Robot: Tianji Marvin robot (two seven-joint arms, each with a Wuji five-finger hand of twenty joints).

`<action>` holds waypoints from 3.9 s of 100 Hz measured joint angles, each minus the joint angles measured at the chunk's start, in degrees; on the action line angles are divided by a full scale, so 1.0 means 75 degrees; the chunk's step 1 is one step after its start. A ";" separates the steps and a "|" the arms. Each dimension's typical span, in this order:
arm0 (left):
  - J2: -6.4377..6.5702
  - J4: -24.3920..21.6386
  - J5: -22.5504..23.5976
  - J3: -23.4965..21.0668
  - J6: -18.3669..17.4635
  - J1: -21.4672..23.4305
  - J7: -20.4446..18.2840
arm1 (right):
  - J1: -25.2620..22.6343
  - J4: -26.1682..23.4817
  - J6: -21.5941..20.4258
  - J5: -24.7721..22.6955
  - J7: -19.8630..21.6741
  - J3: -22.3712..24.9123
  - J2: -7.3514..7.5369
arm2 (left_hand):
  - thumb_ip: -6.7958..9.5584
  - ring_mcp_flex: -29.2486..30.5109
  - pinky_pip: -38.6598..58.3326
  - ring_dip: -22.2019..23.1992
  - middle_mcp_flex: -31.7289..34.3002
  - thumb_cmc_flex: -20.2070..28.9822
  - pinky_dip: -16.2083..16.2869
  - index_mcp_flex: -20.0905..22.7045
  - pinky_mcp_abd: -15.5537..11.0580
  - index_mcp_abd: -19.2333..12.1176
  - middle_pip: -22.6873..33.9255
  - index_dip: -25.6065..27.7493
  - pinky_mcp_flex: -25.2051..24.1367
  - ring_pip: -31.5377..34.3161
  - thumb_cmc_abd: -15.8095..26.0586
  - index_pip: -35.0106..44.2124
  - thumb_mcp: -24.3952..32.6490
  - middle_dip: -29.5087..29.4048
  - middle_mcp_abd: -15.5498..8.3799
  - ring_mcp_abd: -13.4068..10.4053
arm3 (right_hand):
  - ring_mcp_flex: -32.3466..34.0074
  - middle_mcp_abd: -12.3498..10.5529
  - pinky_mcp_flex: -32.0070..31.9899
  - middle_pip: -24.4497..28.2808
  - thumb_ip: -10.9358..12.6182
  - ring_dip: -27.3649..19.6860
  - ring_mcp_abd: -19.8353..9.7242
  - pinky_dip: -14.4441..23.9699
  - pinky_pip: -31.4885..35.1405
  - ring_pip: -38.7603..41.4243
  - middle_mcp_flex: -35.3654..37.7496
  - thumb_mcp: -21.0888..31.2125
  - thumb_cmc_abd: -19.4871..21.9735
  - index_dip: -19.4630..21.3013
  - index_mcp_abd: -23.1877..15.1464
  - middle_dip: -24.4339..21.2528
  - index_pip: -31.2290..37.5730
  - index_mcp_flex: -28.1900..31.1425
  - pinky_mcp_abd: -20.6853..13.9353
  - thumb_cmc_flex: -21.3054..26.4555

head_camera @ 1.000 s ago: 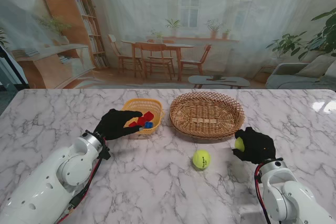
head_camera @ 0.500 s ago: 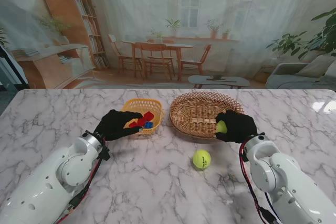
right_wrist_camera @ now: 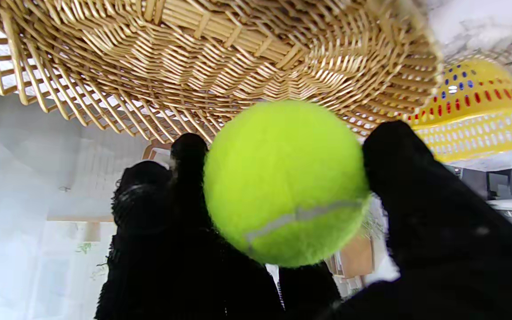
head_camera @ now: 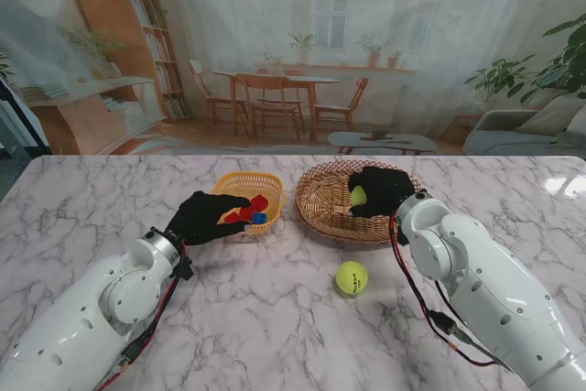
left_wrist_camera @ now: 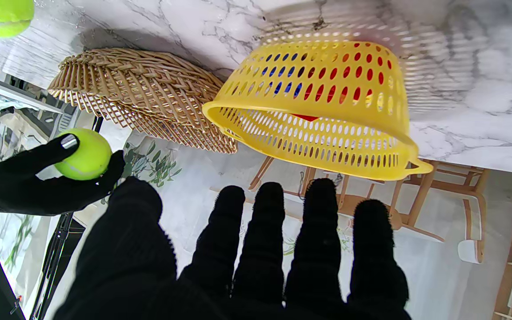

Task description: Sort the blocks and the balls into two baskets

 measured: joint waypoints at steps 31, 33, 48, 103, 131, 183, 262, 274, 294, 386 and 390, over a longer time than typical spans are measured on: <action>0.0010 0.0006 -0.0016 0.0107 -0.0007 -0.0048 -0.0028 | 0.1021 0.1472 0.0392 0.0367 -0.0751 -0.0888 -0.0175 | 0.0000 0.0000 0.0000 0.0000 0.0000 0.0000 0.0000 0.0001 0.0000 -0.0004 0.0000 0.0000 -0.0002 0.0000 0.0004 0.0003 0.0000 0.0000 0.0000 0.0000 | -0.0274 0.0000 -0.0579 -0.0132 0.0000 -0.0238 0.0017 -0.0060 -0.0652 -0.0384 -0.0172 -0.0190 0.0162 -0.0017 -0.0008 -0.0370 -0.0005 -0.0149 0.0079 0.0181; 0.0010 0.0008 -0.0017 0.0115 -0.0007 -0.0054 -0.0035 | 0.1058 0.1550 0.0424 0.0414 -0.0769 -0.0913 -0.0190 | 0.0000 0.0000 0.0000 0.0000 0.0000 0.0000 0.0000 0.0001 0.0000 -0.0004 0.0000 0.0000 -0.0002 0.0000 0.0004 0.0003 0.0000 0.0000 0.0000 0.0000 | -0.0340 -0.0005 -0.0690 -0.0161 0.0000 -0.0252 0.0017 -0.0061 -0.0667 -0.0389 -0.0226 -0.0195 0.0230 -0.0016 -0.0012 -0.0382 -0.0006 -0.0200 0.0080 0.0205; 0.0010 0.0008 -0.0019 0.0142 -0.0008 -0.0072 -0.0074 | 0.1302 0.1748 0.1101 0.0575 -0.0331 -0.1299 -0.0187 | 0.0000 0.0000 0.0000 0.0000 0.0000 0.0000 0.0000 0.0002 0.0000 -0.0010 0.0000 0.0000 -0.0002 0.0000 0.0005 0.0003 0.0001 0.0000 0.0000 0.0000 | -0.0780 -0.0070 -0.1241 -0.0189 0.0000 -0.0277 0.0019 0.0108 -0.0680 -0.0389 -0.0594 -0.0214 0.0406 -0.0018 -0.0088 -0.0484 -0.0115 -0.0395 0.0083 0.0284; 0.0020 -0.0001 0.0014 0.0176 -0.0007 -0.0080 -0.0128 | 0.0982 0.1616 0.0813 0.0366 -0.0521 -0.0857 -0.0219 | 0.0000 0.0000 -0.0004 0.0000 0.0000 0.0000 0.0000 0.0002 0.0000 -0.0013 -0.0001 0.0000 -0.0002 0.0000 0.0007 0.0003 0.0001 0.0000 0.0000 0.0000 | -0.2349 -0.0305 -0.3914 -0.2162 0.0817 -0.2183 -0.0173 -0.0452 -0.3151 -0.4078 -0.1554 -0.1203 0.1509 0.0532 -0.0226 -0.2517 -0.2020 -0.0727 0.0894 -0.1103; 0.0025 -0.0014 0.0016 0.0177 0.0000 -0.0073 -0.0164 | 0.0073 0.0242 -0.0140 -0.0182 -0.0453 0.0184 -0.0107 | 0.0000 -0.0001 -0.0008 0.0000 0.0000 0.0000 0.0000 0.0003 -0.0001 -0.0014 -0.0001 0.0000 -0.0002 0.0000 0.0007 0.0003 0.0001 0.0000 0.0000 0.0000 | -0.2300 -0.0321 -0.3914 -0.2162 0.0853 -0.2218 -0.0124 -0.0519 -0.3161 -0.4078 -0.1504 -0.1461 0.1572 0.0532 -0.0288 -0.2519 -0.2020 -0.0721 0.0899 -0.1103; 0.0027 -0.0035 0.0033 0.0156 0.0029 -0.0041 -0.0160 | -0.1852 -0.1732 -0.0787 -0.0856 -0.0552 0.1283 -0.0026 | 0.0000 -0.0001 -0.0008 0.0000 0.0000 0.0000 0.0000 0.0003 -0.0002 -0.0014 -0.0001 0.0000 -0.0002 0.0000 0.0008 0.0003 0.0001 0.0000 0.0000 0.0000 | -0.2030 -0.0313 -0.3706 -0.2176 0.1053 -0.2211 -0.0019 -0.0637 -0.3152 -0.4042 -0.0969 -0.2075 0.1734 0.0532 -0.0289 -0.2347 -0.2130 -0.0491 0.0900 -0.1034; 0.0034 -0.0032 0.0030 0.0217 0.0133 -0.0060 -0.0203 | -0.3543 -0.2161 -0.0688 -0.1665 -0.1146 0.1109 0.0097 | 0.0000 -0.0002 -0.0008 0.0000 0.0000 0.0000 0.0000 0.0012 -0.0003 -0.0014 -0.0001 0.0000 -0.0002 0.0000 0.0010 0.0011 0.0001 0.0000 0.0000 0.0000 | -0.1640 -0.0306 -0.3178 -0.2083 0.1076 -0.1585 -0.0008 -0.0469 -0.2384 -0.3675 -0.0629 -0.2420 0.1822 0.0595 -0.0291 -0.1876 -0.2206 -0.0486 0.0900 -0.0968; 0.0031 -0.0012 0.0031 0.0212 0.0127 -0.0066 -0.0138 | -0.3511 -0.2058 -0.0591 -0.1725 -0.1144 0.0973 0.0101 | 0.0000 -0.0002 -0.0008 0.0000 0.0000 0.0000 0.0000 0.0013 -0.0003 -0.0014 -0.0001 0.0000 -0.0002 0.0000 0.0010 0.0036 0.0001 0.0000 0.0000 0.0000 | -0.1640 -0.0306 -0.3178 -0.2080 0.1077 -0.1585 -0.0008 -0.0466 -0.2384 -0.3675 -0.0629 -0.2420 0.1813 0.0597 -0.0291 -0.1865 -0.2206 -0.0486 0.0900 -0.0968; 0.0031 -0.0009 0.0040 0.0205 0.0115 -0.0069 -0.0142 | -0.3434 -0.1866 -0.0343 -0.1572 -0.1074 0.0729 0.0103 | 0.0000 -0.0002 -0.0008 0.0000 0.0000 0.0000 0.0000 0.0014 -0.0003 -0.0014 -0.0001 0.0000 -0.0002 0.0000 0.0010 0.0042 0.0001 0.0000 0.0000 0.0000 | -0.1643 -0.0306 -0.3261 -0.2080 0.1077 -0.1585 -0.0008 -0.0464 -0.2389 -0.3675 -0.0629 -0.2418 0.1814 0.0598 -0.0291 -0.1865 -0.2206 -0.0486 0.0900 -0.0967; 0.0024 0.0031 0.0214 0.0137 0.0058 -0.0050 0.0134 | -0.2580 -0.0711 0.0536 -0.1038 -0.1053 -0.0240 0.0089 | 0.0000 -0.0002 -0.0008 0.0000 0.0000 0.0000 0.0000 0.0167 -0.0003 -0.0015 -0.0001 0.0000 -0.0002 0.0000 0.0009 0.0193 0.0001 0.0000 0.0000 0.0000 | -0.0582 -0.0224 -0.1323 -0.0807 0.1038 -0.0605 -0.0157 -0.0127 -0.1046 -0.1429 -0.0326 0.0072 0.0680 0.0680 -0.0094 -0.1268 -0.1716 -0.0253 0.0449 -0.0150; 0.0024 0.0032 0.0214 0.0137 0.0058 -0.0051 0.0134 | -0.2553 -0.0665 0.0561 -0.1025 -0.1129 -0.0271 0.0080 | 0.0000 -0.0002 -0.0008 0.0000 0.0000 0.0000 0.0000 0.0167 -0.0003 -0.0015 -0.0001 0.0000 -0.0002 0.0000 0.0008 0.0193 0.0001 0.0000 0.0000 0.0000 | -0.0462 -0.0224 -0.1144 -0.0738 0.0989 -0.0588 -0.0153 -0.0117 -0.0978 -0.1417 -0.0230 0.0126 0.0561 0.0683 -0.0093 -0.1228 -0.1657 -0.0151 0.0410 -0.0143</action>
